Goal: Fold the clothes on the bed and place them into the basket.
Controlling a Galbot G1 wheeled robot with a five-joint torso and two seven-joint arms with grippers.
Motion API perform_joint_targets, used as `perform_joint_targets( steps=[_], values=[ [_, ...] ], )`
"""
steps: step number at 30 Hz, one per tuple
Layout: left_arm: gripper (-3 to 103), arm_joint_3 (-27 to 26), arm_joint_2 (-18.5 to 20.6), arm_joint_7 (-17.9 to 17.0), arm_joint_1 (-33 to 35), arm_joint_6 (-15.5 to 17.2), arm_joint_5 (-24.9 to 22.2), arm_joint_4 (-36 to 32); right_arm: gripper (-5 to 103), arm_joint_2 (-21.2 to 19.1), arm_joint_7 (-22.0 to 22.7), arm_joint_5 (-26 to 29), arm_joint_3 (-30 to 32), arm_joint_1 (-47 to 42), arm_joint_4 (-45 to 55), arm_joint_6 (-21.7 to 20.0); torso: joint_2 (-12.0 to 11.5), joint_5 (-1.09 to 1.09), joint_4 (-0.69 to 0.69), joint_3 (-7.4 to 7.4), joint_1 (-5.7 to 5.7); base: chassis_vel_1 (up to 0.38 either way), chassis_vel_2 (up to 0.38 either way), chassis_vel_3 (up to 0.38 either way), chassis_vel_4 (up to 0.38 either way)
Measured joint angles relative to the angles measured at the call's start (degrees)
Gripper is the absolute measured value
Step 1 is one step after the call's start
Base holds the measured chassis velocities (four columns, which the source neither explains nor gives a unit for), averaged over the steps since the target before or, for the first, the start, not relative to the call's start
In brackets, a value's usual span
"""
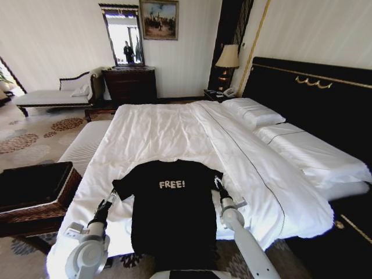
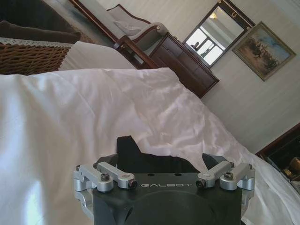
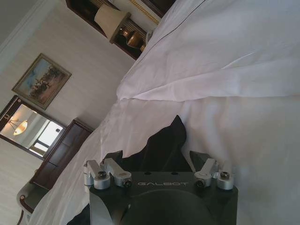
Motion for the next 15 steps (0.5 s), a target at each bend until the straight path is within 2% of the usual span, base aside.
perform_joint_targets(
  steps=[6,9,10,11,13,14,15],
  values=[
    [100,0.3,-0.27,-0.09,-0.11,-0.04,1.16,0.63,78,-0.38,0.18,0.05,0.02,0.26,-0.24,0.0,0.0,0.0,0.0,0.0,0.0,0.0,0.0,0.0,0.0],
    [100,0.28,-0.42,-0.12,-0.21,-0.17,1.48,1.12,68,-0.54,2.44,1.65,-0.63,0.28,0.88,-0.74,0.0,0.0,0.01,0.0,0.0,0.0,0.0,0.0,0.0],
    [100,0.24,-0.43,-0.13,-0.24,-0.25,1.7,1.29,68,-0.55,2.83,1.77,-0.78,0.31,1.03,-0.89,0.0,0.0,0.01,0.0,0.0,0.0,0.0,0.0,0.0],
    [100,0.2,-0.44,-0.13,-0.28,-0.39,2.07,1.51,57,-0.54,3.18,1.76,-0.97,0.38,1.04,-1.03,0.0,0.0,0.0,0.0,0.0,0.0,0.0,0.0,0.0],
    [100,0.18,-0.45,-0.13,-0.3,-0.45,2.26,1.63,57,-0.55,3.43,1.72,-1.06,0.44,1.03,-1.15,0.0,0.0,0.0,0.0,0.0,0.0,0.0,0.0,0.0],
    [100,0.1,-0.52,-0.13,-0.34,-0.64,2.68,1.96,51,-0.55,4.44,1.65,-1.34,0.64,0.93,-1.48,0.0,0.0,0.0,0.0,0.0,0.0,0.0,0.0,0.0],
    [100,0.1,-0.52,-0.13,-0.34,-0.64,2.68,1.96,51,-0.55,4.44,1.65,-1.34,0.64,0.93,-1.48,0.0,0.0,0.0,0.0,0.0,0.0,0.0,0.0,0.0]
  ],
)
